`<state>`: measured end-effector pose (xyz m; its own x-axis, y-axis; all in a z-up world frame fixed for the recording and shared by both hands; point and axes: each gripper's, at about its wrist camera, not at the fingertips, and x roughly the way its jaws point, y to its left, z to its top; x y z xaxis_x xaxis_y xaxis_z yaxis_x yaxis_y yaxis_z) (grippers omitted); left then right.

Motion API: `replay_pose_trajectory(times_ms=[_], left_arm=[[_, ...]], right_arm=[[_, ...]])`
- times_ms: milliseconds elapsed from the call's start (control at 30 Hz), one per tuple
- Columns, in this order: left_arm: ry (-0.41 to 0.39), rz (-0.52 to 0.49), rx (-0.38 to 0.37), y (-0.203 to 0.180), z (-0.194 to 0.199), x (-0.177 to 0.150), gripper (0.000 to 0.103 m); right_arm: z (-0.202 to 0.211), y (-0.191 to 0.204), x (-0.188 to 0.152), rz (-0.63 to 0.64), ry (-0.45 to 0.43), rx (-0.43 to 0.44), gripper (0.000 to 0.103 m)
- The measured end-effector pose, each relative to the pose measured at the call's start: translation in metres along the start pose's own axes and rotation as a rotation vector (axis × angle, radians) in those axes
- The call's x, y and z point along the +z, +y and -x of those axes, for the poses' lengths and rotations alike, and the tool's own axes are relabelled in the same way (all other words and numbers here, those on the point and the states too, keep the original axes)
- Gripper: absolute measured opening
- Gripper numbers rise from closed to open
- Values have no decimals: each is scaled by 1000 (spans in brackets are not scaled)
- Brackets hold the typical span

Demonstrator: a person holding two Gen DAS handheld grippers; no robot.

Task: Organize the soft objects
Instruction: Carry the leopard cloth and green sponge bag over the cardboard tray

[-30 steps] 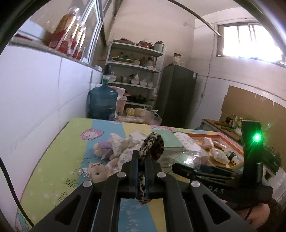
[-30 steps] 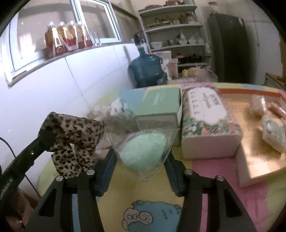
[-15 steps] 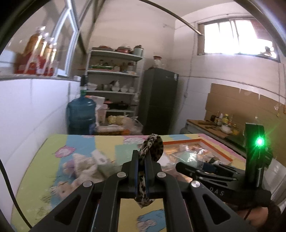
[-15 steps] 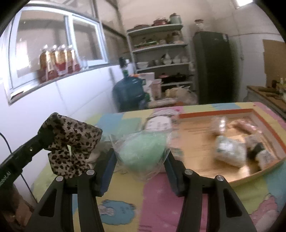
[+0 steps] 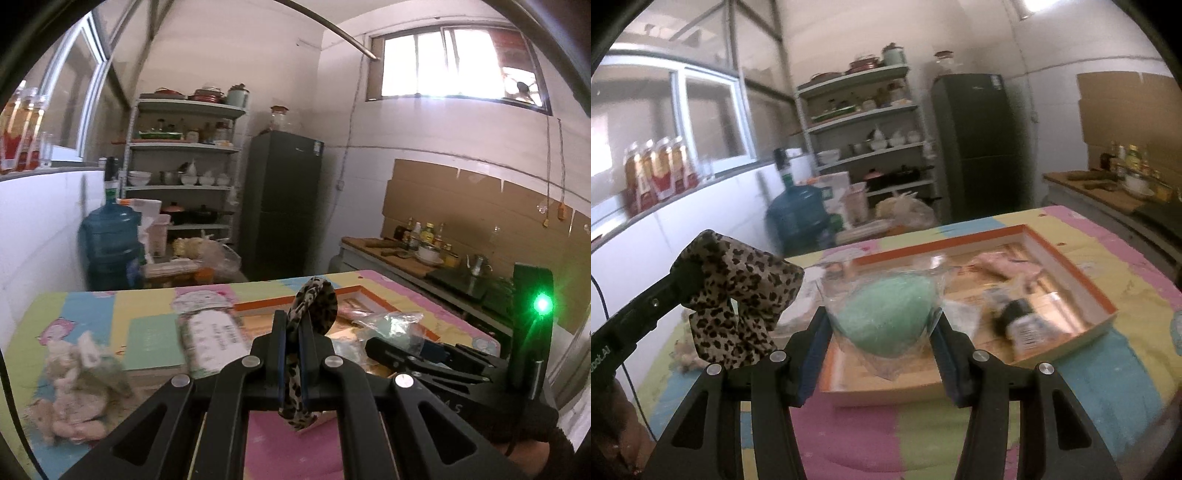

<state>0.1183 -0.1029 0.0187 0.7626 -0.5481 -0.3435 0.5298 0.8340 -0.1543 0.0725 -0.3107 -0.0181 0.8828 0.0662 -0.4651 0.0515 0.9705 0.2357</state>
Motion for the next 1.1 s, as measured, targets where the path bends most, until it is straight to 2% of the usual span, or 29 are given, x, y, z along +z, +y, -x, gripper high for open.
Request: replay_pose_trajectory(times_ms=[233, 633, 933, 1100], left_arm=[[28, 5, -35, -25, -34, 2, 6], [89, -20, -114, -67, -93, 5, 6], [111, -43, -118, -87, -143, 19, 6], [151, -31, -104, -88, -173, 18, 6]], right_arm=[[7, -50, 6, -48, -23, -73, 55], [-3, -106, 12, -102, -28, -142, 55], [-23, -136, 15, -121, -6, -159, 55], [-37, -144, 17, -121, 10, -166, 55]])
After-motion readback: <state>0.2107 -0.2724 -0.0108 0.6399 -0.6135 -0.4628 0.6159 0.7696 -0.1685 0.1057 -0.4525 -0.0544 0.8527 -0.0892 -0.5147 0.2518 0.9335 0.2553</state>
